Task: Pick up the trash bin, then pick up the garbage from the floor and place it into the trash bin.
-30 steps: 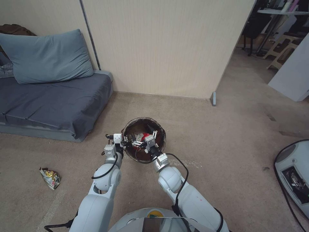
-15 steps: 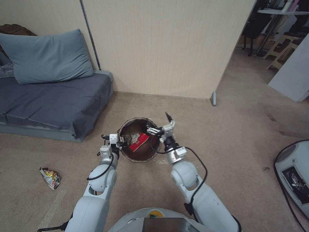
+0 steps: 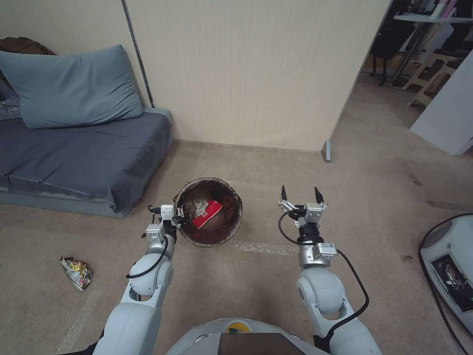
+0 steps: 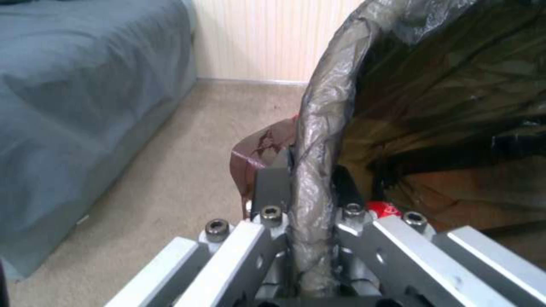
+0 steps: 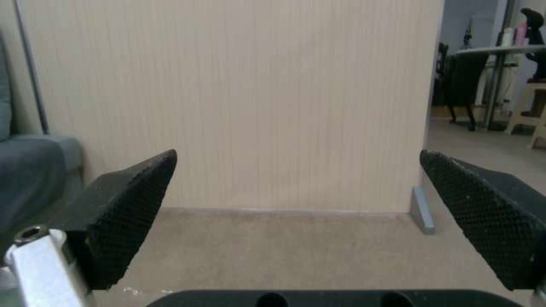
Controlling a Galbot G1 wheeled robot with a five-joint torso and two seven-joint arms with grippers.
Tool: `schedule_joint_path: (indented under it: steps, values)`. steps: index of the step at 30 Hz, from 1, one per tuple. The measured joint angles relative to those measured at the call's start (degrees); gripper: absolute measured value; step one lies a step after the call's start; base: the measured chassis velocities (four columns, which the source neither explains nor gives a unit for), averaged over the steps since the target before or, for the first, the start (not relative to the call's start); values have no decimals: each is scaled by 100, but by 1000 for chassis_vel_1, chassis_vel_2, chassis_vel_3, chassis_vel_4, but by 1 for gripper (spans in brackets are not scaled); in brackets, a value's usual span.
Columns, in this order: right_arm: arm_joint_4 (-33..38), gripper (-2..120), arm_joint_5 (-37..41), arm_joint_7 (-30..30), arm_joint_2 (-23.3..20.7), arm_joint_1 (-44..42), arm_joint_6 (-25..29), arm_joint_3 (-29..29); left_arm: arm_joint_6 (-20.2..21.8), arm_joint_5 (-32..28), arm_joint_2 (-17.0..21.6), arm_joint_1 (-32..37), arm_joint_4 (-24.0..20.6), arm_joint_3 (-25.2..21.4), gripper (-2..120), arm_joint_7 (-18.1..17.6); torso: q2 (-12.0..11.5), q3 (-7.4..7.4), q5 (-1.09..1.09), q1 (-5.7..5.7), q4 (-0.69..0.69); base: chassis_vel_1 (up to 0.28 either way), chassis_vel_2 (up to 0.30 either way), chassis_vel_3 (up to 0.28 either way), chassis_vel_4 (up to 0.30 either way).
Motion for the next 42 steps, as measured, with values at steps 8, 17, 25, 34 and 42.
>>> schedule_joint_path:
  steps: [8, 17, 25, 34, 42]
  values:
    - [-163, 100, 54, -321, 140, -158, 193, 342, -216, 120, 26, 41, 2, -48, 2, -30, 0, 0, 1, 0, 1, 0, 0, 0, 0]
    - [-495, 100, 47, -427, 196, -59, 418, 408, -261, 137, 57, 78, 1, -68, 2, -122, 0, 0, 0, 0, 0, 0, 0, 0, 0]
    - [-531, 100, 56, -418, 183, 1, 390, 389, -257, 120, 43, 87, -1, -34, 2, -116, 0, 0, 0, 0, 0, 0, 0, 0, 0]
    - [-538, 100, 84, -417, 209, 52, 355, 365, -247, 109, 33, 88, -3, -27, 2, -102, 0, 0, 0, 0, 0, 0, 0, 0, 0]
    - [-526, 100, 130, -415, 236, 118, 302, 333, -247, 104, 16, 115, -10, -27, 2, -89, 0, 0, 0, 0, 0, 5, 4, 6, 4]
